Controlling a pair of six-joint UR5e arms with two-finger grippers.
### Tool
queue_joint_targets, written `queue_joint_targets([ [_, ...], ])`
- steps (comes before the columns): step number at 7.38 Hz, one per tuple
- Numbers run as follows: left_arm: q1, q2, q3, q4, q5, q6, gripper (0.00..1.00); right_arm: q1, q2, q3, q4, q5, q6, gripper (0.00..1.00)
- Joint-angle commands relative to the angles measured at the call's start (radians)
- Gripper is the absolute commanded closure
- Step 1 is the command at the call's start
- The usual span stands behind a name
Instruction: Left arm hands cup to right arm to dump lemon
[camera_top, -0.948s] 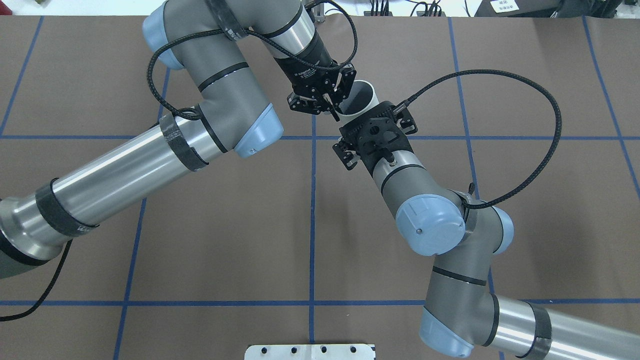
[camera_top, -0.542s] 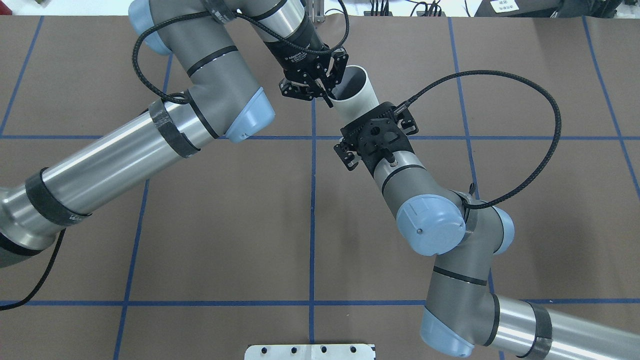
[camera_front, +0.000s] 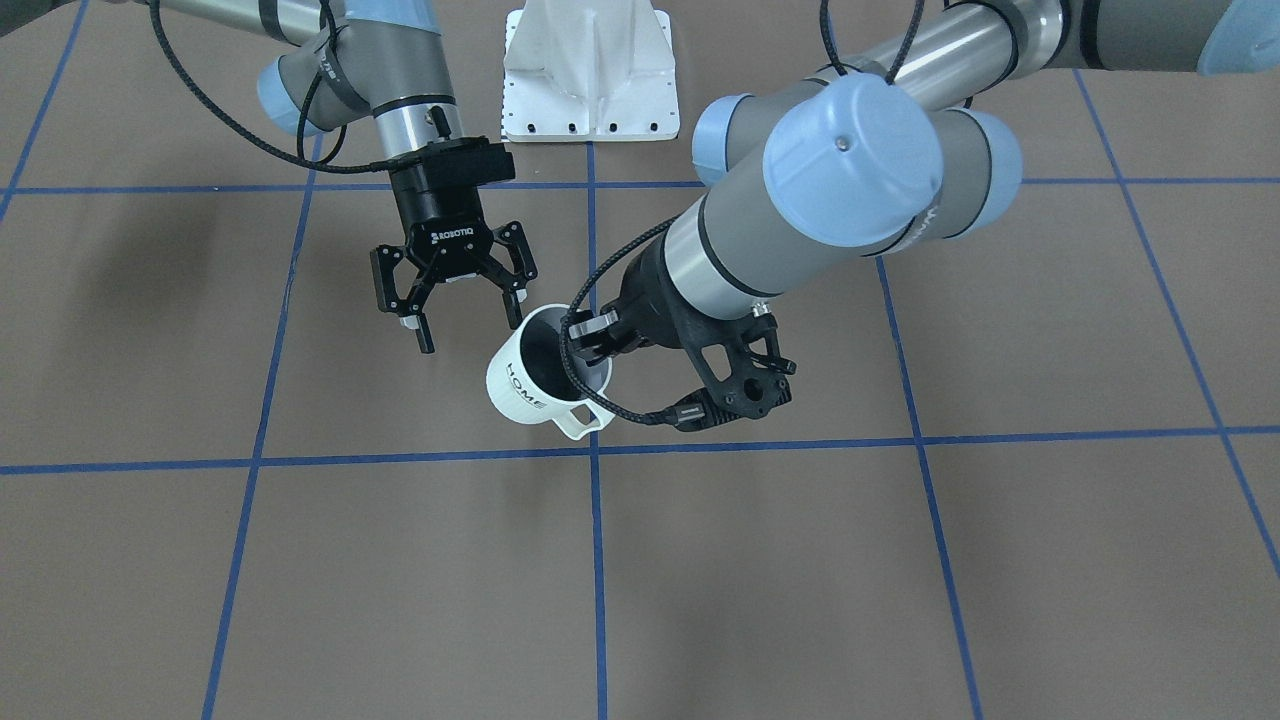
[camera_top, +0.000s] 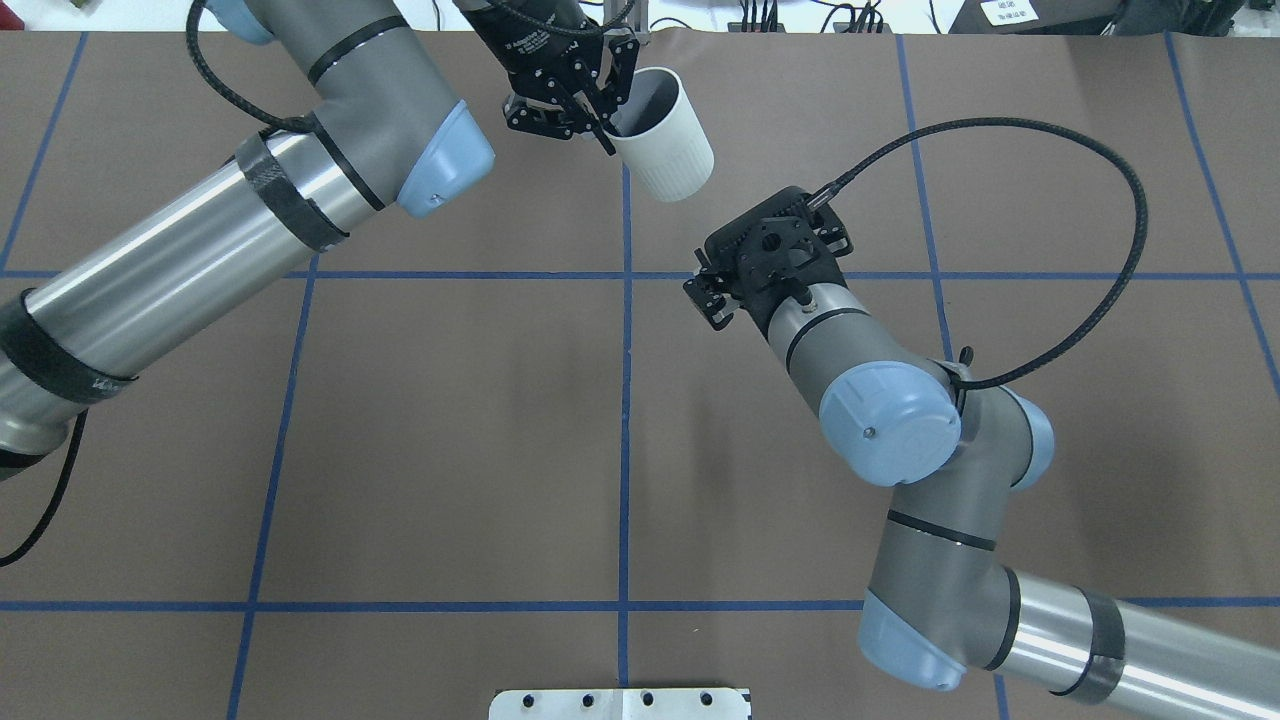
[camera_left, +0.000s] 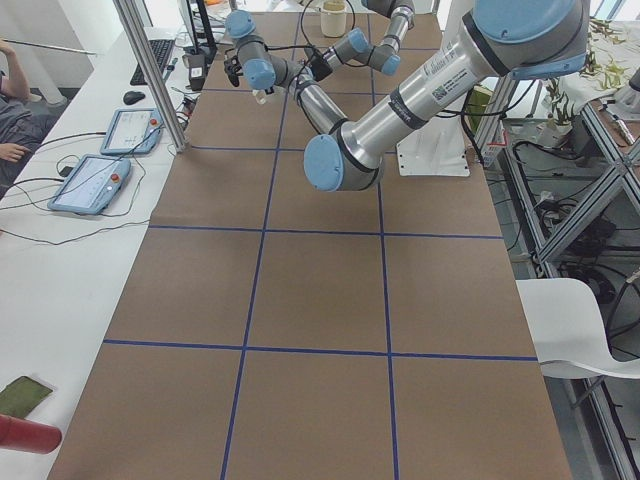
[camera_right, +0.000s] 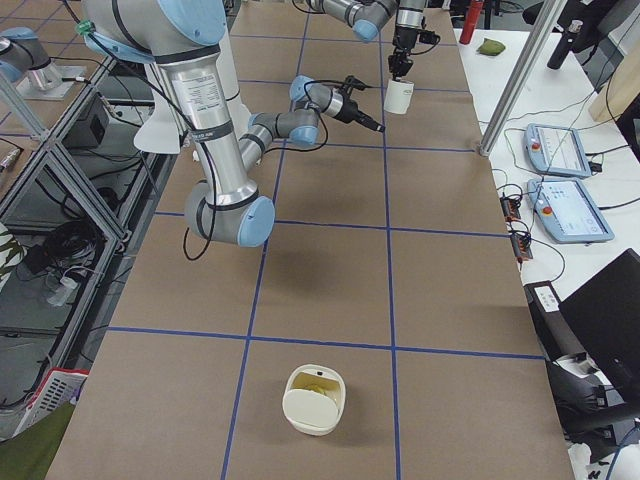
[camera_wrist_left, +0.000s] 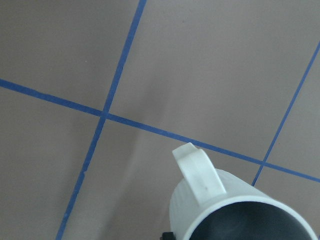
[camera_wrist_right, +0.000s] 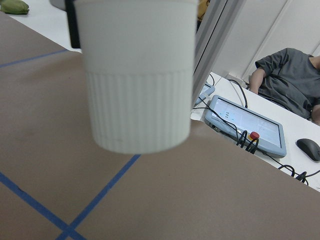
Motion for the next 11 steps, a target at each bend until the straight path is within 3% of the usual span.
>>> queue_joint_targets([
  [1, -0.058, 0.028, 0.042, 0.003, 0.004, 0.103, 1.00, 0.109, -0.061, 0.017, -0.020, 0.195, 0.000, 0.00],
  [3, -0.146, 0.066, 0.036, 0.006, 0.004, 0.173, 1.00, 0.286, -0.090, 0.020, -0.109, 0.486, -0.004, 0.00],
  [4, -0.183, 0.086, 0.028, 0.006, 0.004, 0.244, 1.00, 0.412, -0.101, 0.006, -0.178, 0.704, -0.024, 0.00],
  [5, -0.216, 0.144, 0.017, 0.008, 0.006, 0.308, 1.00, 0.523, -0.093, 0.006, -0.323, 0.881, -0.064, 0.00],
  [8, -0.276, 0.417, -0.094, 0.031, 0.081, 0.573, 1.00, 0.612, -0.103, 0.009, -0.576, 1.010, -0.139, 0.00],
  [9, -0.281, 0.497, -0.193, 0.139, 0.086, 0.662, 1.00, 0.660, -0.100, 0.005, -0.629, 1.083, -0.206, 0.00],
  [11, -0.260, 0.619, -0.436, 0.492, 0.258, 0.910, 1.00, 0.721, -0.109, 0.005, -0.754, 1.136, -0.350, 0.00],
])
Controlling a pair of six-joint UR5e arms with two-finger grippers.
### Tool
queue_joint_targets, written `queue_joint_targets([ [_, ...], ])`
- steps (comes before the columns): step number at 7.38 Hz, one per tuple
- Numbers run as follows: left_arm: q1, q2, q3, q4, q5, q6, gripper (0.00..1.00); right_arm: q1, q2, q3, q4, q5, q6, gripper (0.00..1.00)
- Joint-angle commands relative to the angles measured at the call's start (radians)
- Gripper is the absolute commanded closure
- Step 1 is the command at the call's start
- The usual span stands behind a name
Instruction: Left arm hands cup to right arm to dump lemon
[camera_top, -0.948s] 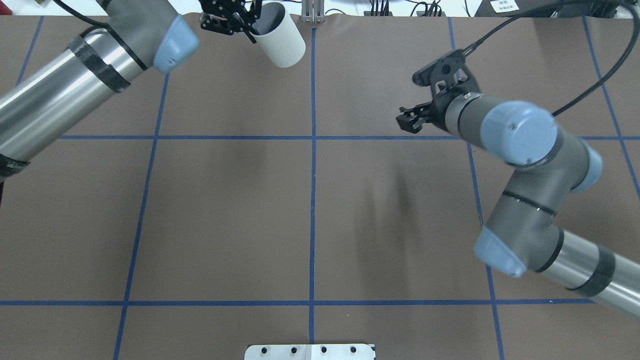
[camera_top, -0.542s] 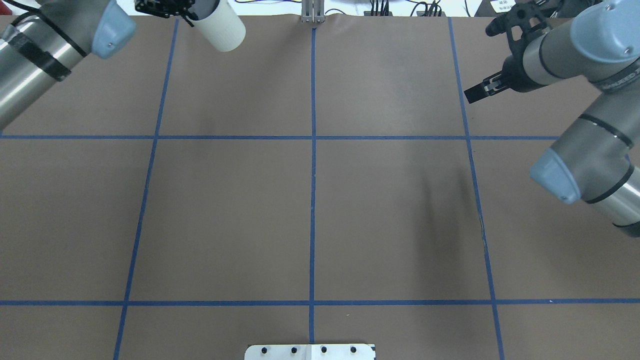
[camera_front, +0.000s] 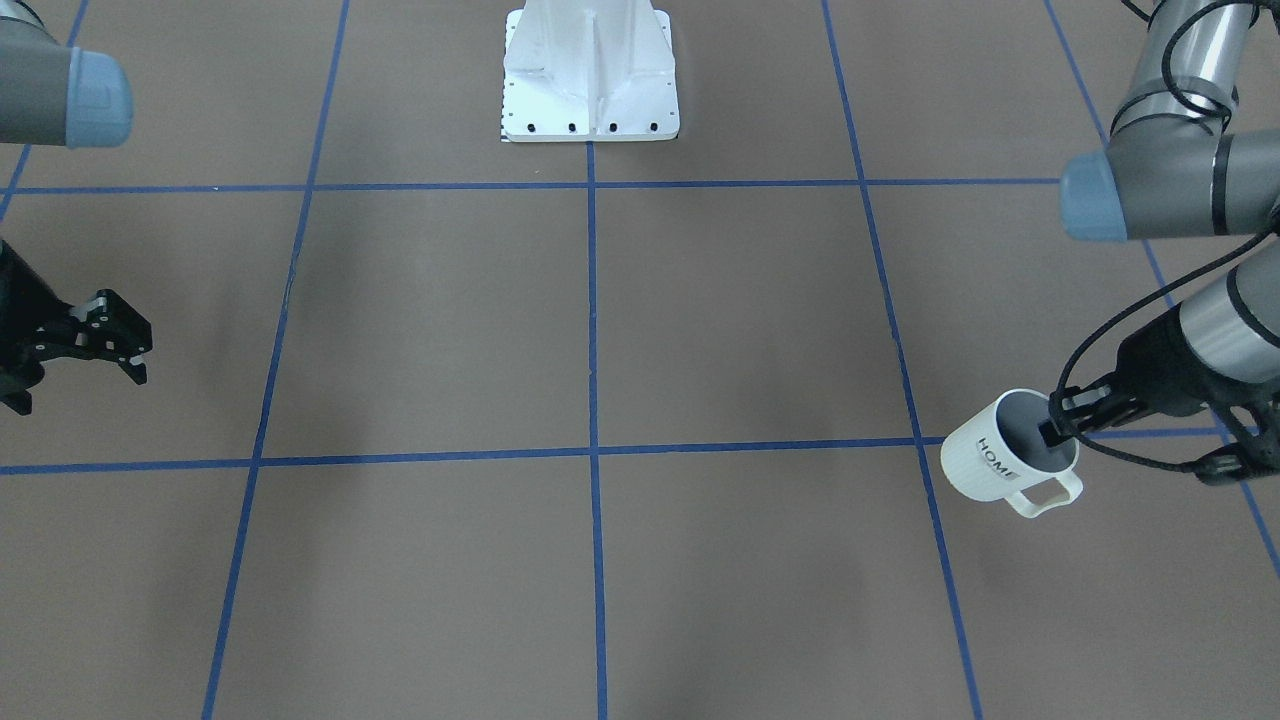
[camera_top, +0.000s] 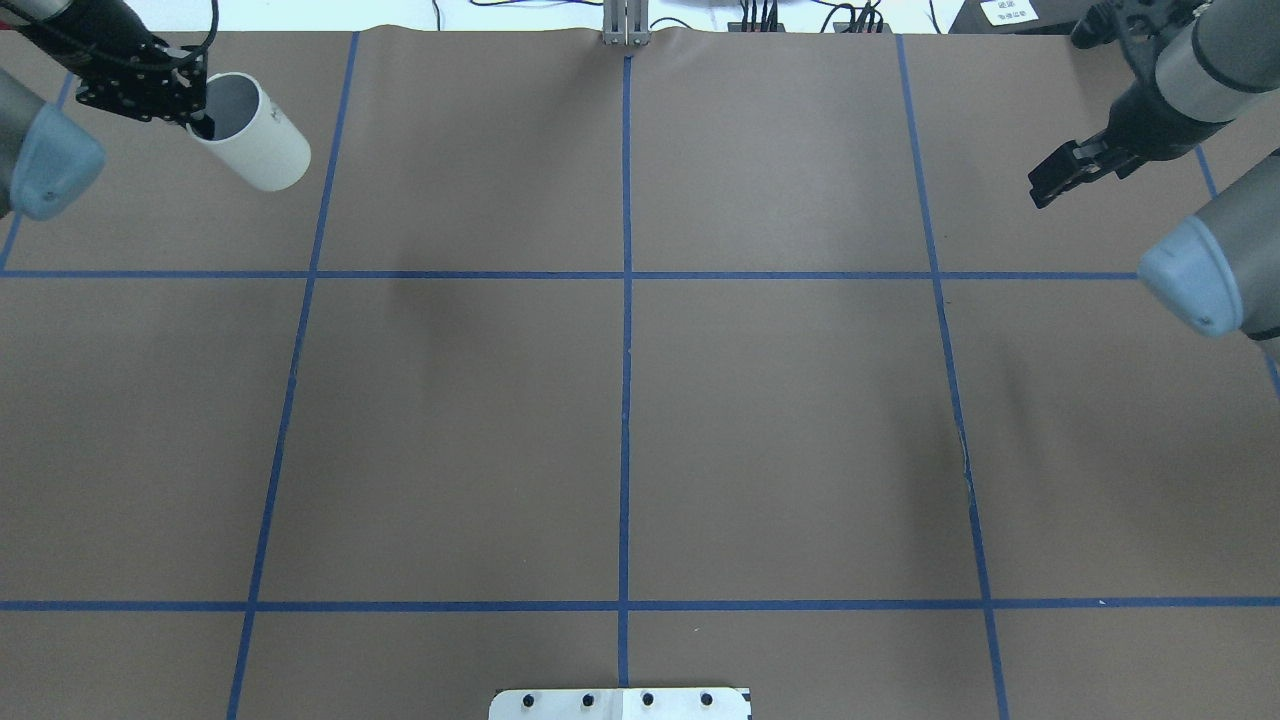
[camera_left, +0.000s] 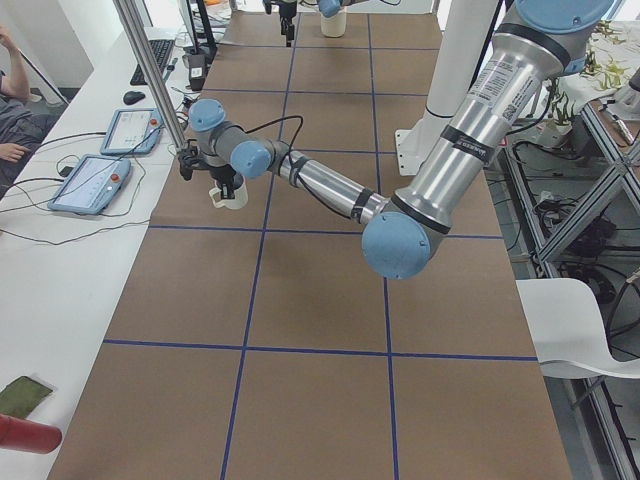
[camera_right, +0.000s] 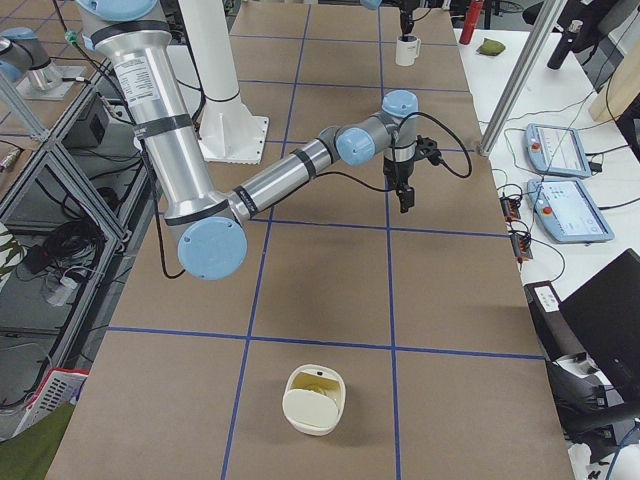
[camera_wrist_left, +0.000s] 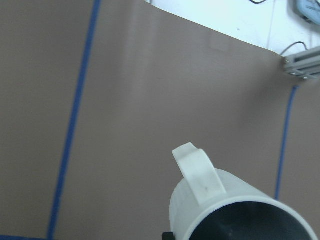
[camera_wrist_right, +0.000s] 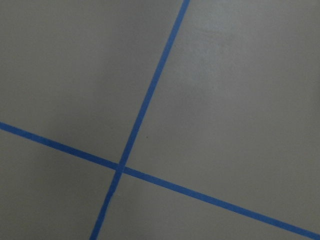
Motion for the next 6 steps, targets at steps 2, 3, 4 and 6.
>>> queue_joint_targets([
  [2, 0.018, 0.252, -0.217, 0.191, 0.120, 0.227, 1.00, 0.034, -0.077, -0.002, -0.074, 0.029, -0.139, 0.00],
  [3, 0.018, 0.344, -0.217, 0.084, 0.111, 0.223, 1.00, 0.049, -0.097, -0.002, -0.077, 0.026, -0.216, 0.00],
  [4, 0.018, 0.385, -0.205, -0.011, 0.107, 0.209, 1.00, 0.066, -0.105, -0.002, -0.077, 0.046, -0.221, 0.00],
  [6, 0.033, 0.405, -0.185, -0.023, 0.077, 0.212, 1.00, 0.066, -0.126, -0.002, -0.076, 0.066, -0.221, 0.00],
])
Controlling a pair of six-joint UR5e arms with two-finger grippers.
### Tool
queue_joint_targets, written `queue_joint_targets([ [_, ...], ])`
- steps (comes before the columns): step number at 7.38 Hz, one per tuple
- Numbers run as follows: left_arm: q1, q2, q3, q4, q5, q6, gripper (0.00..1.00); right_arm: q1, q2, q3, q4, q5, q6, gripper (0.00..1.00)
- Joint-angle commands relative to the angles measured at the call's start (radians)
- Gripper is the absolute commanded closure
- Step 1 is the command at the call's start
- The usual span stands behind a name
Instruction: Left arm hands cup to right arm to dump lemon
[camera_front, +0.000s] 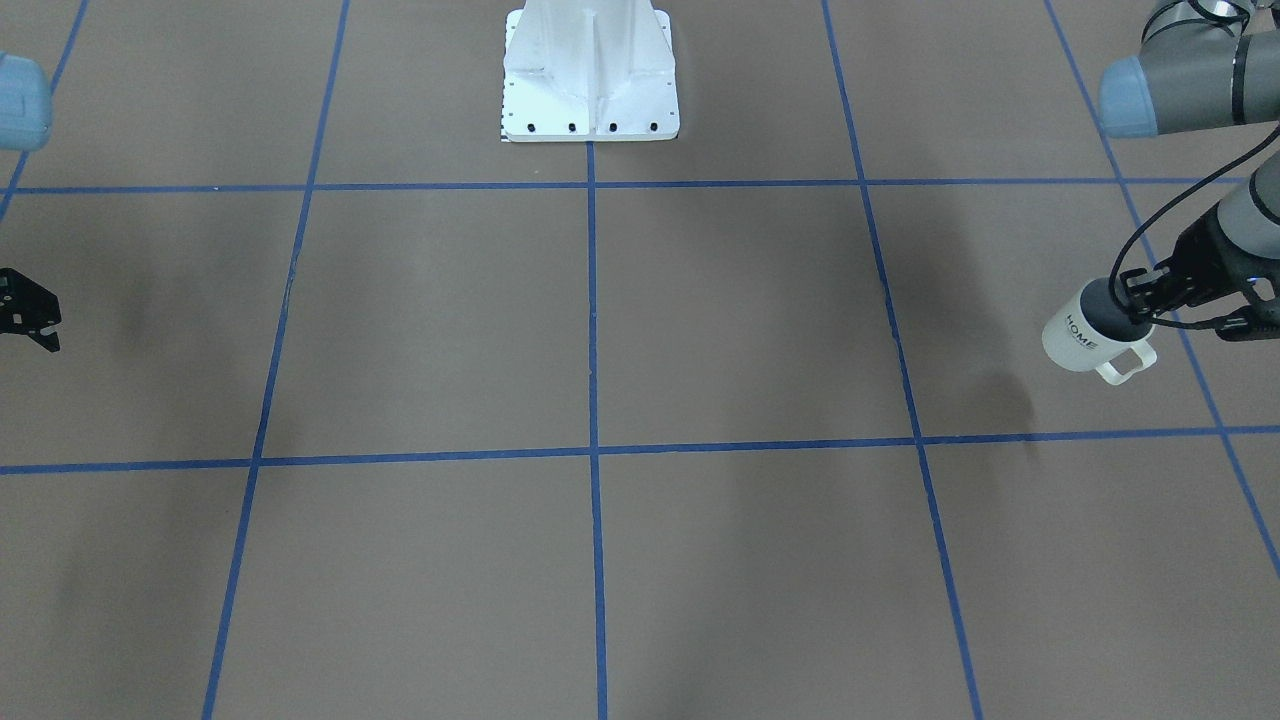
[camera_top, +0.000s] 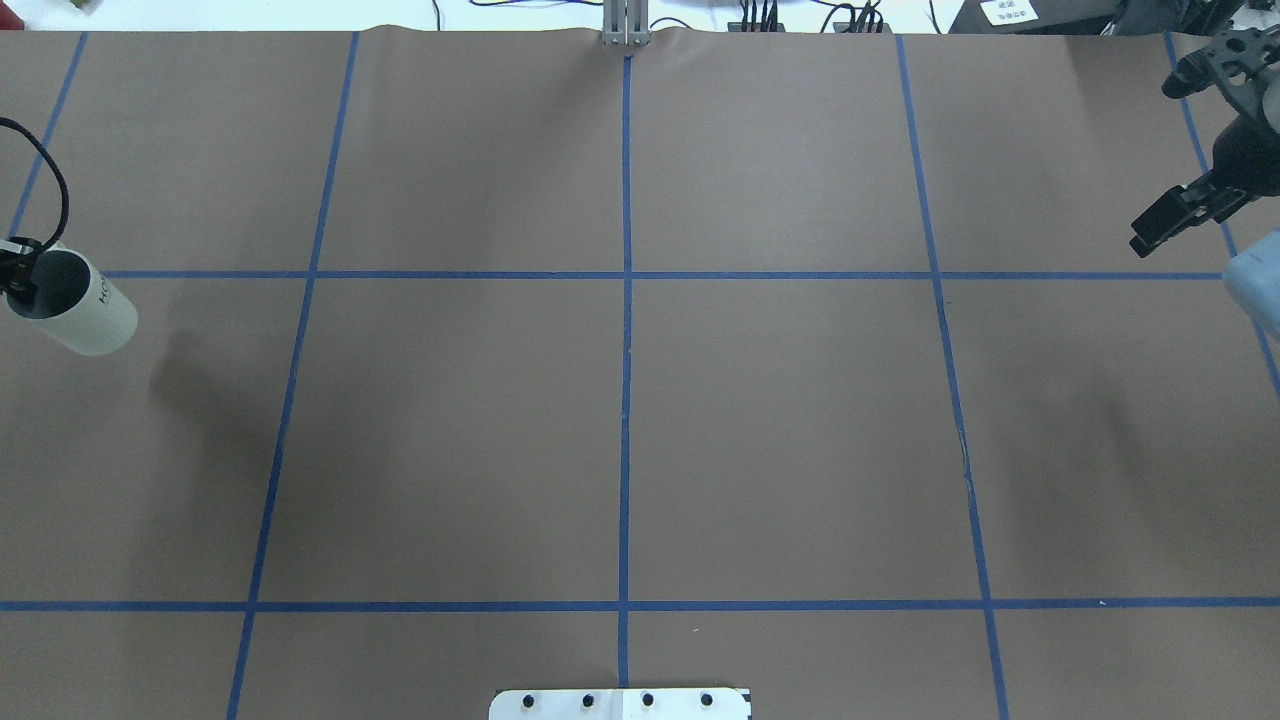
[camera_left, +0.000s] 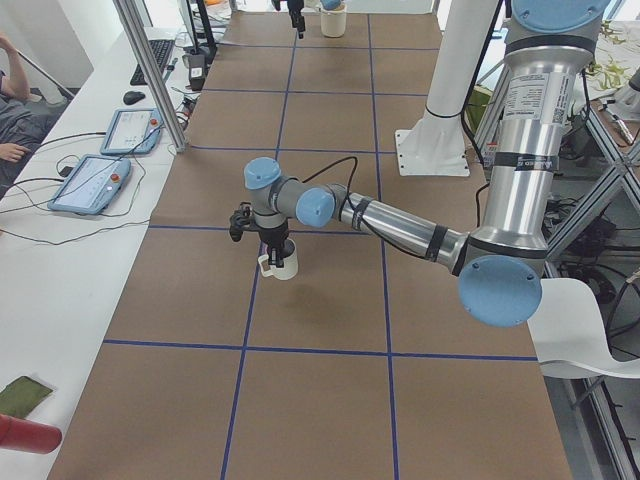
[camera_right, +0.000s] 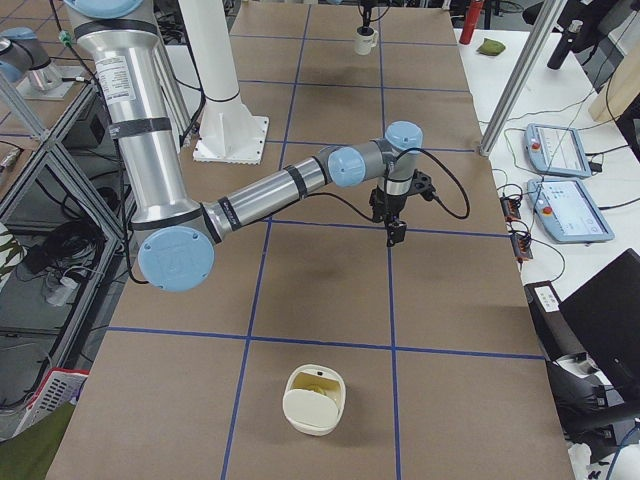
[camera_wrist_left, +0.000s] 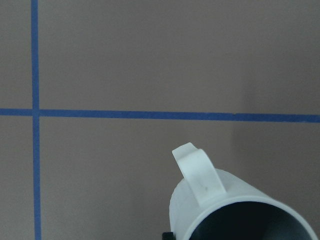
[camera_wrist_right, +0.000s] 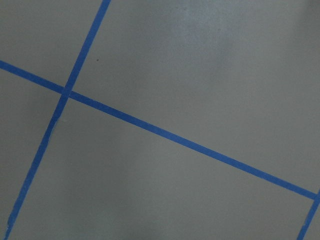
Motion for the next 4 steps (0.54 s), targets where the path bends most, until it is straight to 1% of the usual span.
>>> queue_joint_targets([
  [1, 0.034, 0.023, 0.015, -0.023, -0.045, -0.002, 1.00, 0.003, -0.012, 0.000, 0.000, 0.010, -0.006, 0.00],
  [4, 0.071, 0.025, 0.029, -0.023, -0.049, -0.002, 1.00, 0.003, -0.017, 0.000, 0.000, 0.012, -0.005, 0.00],
])
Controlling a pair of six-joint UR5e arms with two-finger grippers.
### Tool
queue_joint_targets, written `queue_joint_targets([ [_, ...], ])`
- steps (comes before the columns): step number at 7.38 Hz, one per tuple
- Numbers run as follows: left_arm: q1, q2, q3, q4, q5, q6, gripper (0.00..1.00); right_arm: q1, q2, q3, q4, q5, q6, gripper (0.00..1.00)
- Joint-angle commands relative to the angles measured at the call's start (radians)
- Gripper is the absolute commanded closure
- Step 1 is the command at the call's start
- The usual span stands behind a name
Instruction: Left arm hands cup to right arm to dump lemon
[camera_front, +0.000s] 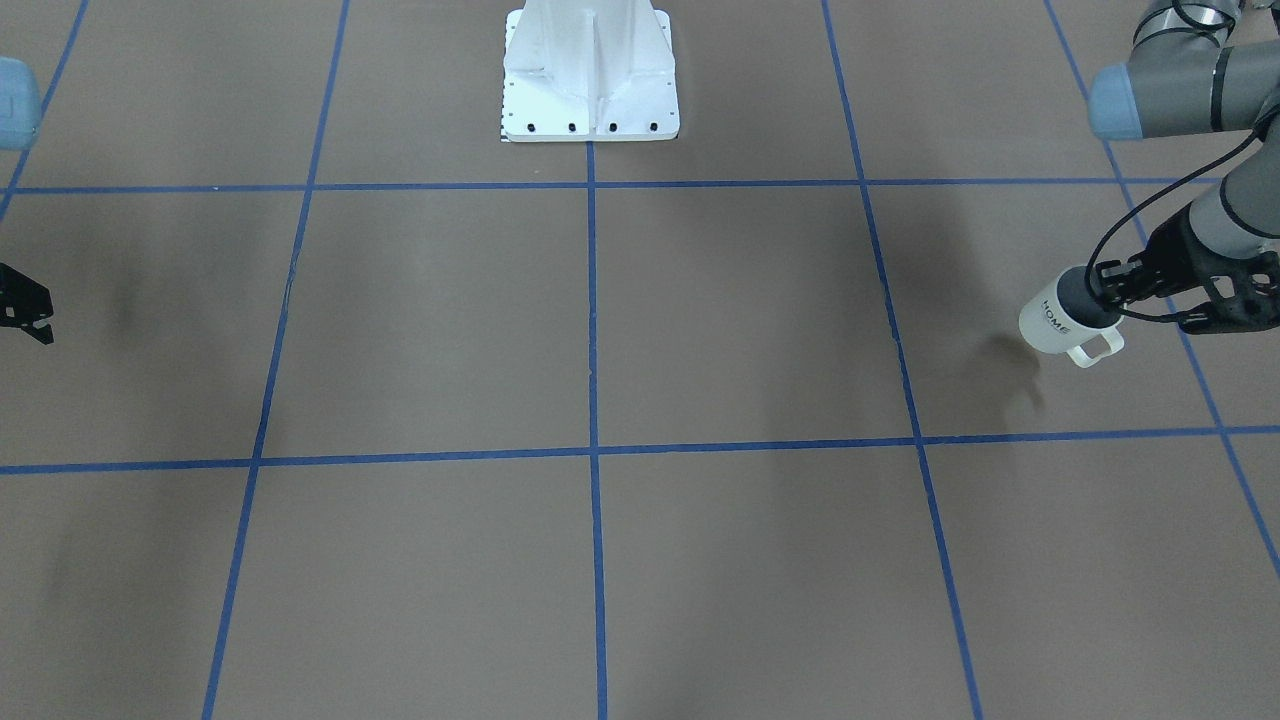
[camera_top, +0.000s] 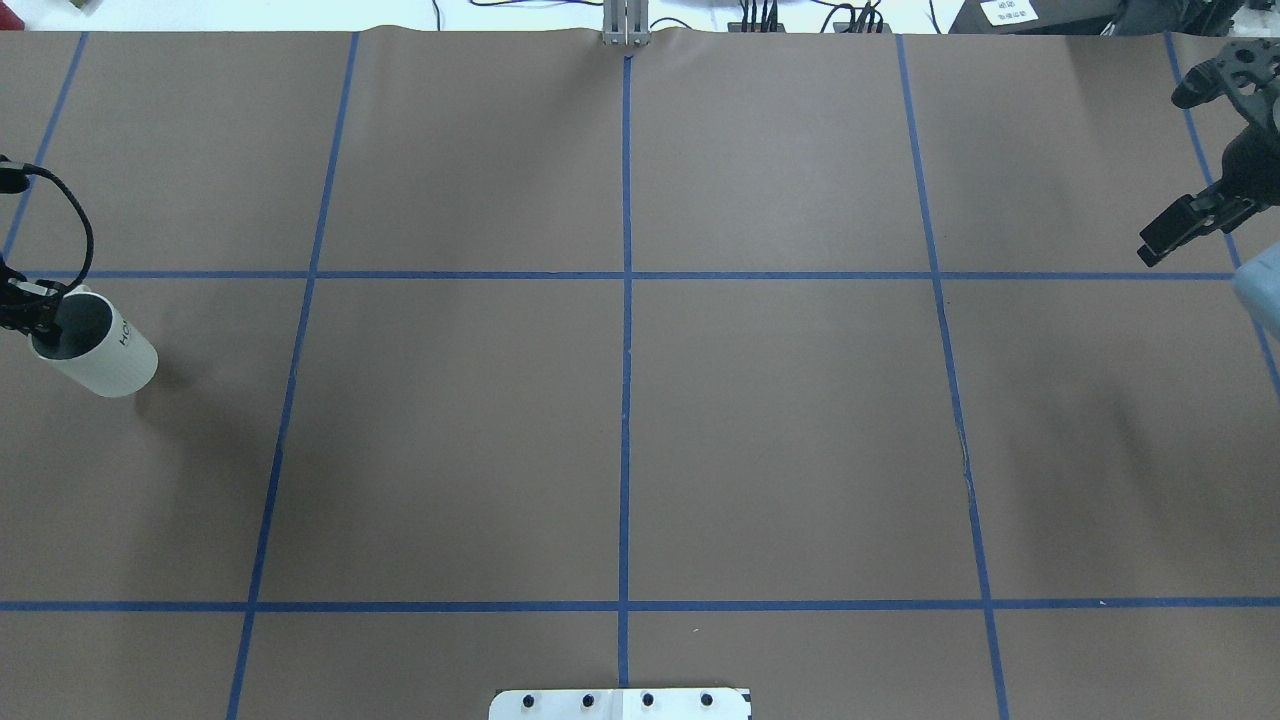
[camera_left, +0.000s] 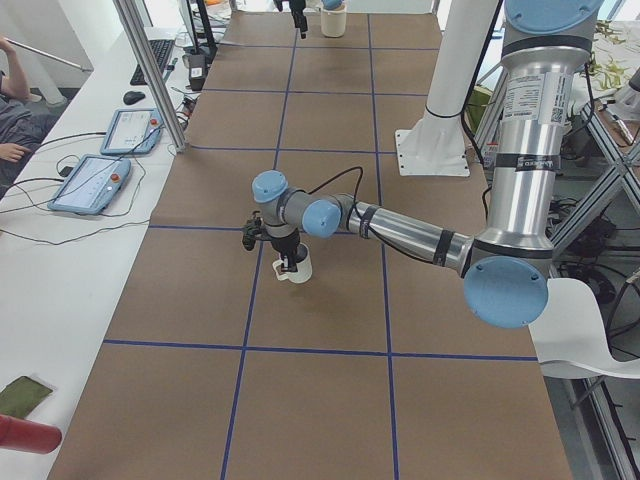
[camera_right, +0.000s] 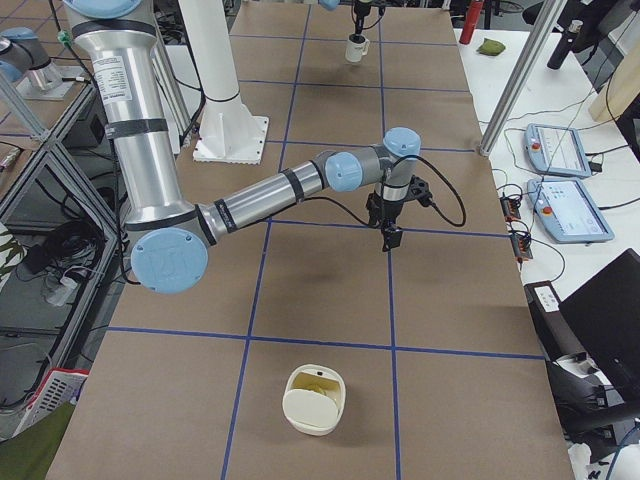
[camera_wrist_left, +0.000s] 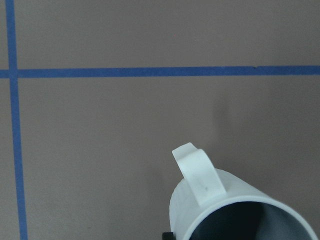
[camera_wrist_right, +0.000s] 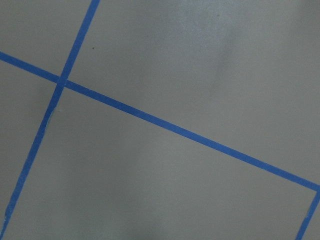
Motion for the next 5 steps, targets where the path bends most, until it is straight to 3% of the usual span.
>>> queue_joint_targets([
  [1, 0.031, 0.001, 0.013, 0.000, -0.002, 0.001, 0.99, 0.000, -0.002, 0.000, 0.000, 0.001, 0.000, 0.00],
  [2, 0.032, 0.001, 0.020, -0.002, -0.008, 0.001, 0.61, 0.000, 0.000, 0.000, 0.000, 0.003, 0.000, 0.00],
  [3, 0.032, 0.001, 0.021, -0.003, -0.008, 0.003, 0.39, 0.000, 0.000, 0.000, -0.002, 0.021, 0.005, 0.00],
  [4, 0.032, 0.001, 0.021, -0.005, -0.008, 0.005, 0.00, 0.000, 0.001, 0.000, -0.002, 0.026, 0.001, 0.00],
  [5, 0.032, 0.002, 0.017, -0.022, -0.006, 0.005, 0.00, 0.000, 0.000, 0.000, 0.000, 0.027, 0.000, 0.00],
])
